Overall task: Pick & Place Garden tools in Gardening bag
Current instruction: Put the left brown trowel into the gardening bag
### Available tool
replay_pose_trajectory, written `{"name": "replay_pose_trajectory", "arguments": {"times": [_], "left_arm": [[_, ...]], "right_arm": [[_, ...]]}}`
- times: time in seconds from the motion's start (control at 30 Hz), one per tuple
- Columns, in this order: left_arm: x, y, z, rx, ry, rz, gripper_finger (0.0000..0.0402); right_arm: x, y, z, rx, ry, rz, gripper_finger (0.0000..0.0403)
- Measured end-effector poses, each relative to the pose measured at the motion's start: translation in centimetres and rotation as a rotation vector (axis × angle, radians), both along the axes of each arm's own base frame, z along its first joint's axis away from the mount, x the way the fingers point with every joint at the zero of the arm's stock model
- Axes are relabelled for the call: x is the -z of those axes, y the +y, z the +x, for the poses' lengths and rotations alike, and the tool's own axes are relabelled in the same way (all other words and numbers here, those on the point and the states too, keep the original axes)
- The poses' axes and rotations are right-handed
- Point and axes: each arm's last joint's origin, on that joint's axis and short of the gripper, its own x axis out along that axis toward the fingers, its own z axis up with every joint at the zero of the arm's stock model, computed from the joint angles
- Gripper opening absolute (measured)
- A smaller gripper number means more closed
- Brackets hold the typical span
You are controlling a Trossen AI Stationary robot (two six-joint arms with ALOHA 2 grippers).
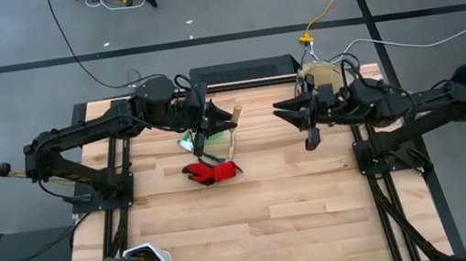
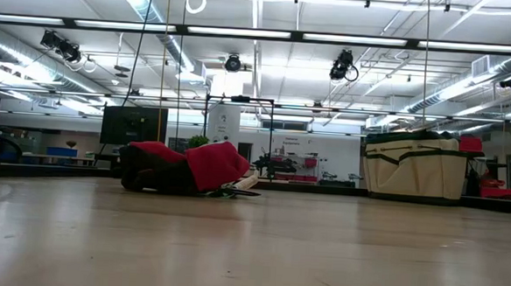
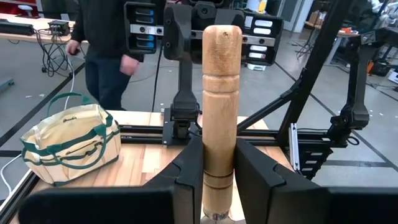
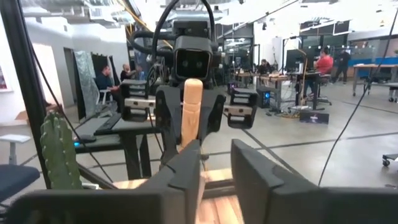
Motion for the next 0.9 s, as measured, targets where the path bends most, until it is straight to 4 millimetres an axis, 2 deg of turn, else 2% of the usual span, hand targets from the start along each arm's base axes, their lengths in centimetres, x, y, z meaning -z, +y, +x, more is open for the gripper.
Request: {"name": "replay_pose_trajectory", "arguments": {"times": [0.27,0.43,0.67,0.9], "left_arm": [[0.0,0.0,0.0,0.000,0.000,0.001,0.0074],[0.0,0.0,0.0,0.001,0.000,0.001,0.0074],[0.0,-0.1,0.0,0.024,-0.001,-0.004,0.0074],[0.0,-0.1,0.0,0.024,-0.001,-0.004,0.0074]], "right_arm": [[0.1,0.0,1.1,0.009,-0.045,0.004,0.0190],[-0.2,0.0,1.5,0.001,-0.099,0.048,0.0230],[-0.4,0.0,1.8,-0.003,-0.139,0.062,0.0247],[-2.3,0.1,2.6,-0.003,-0.123,0.045,0.0247]]}}
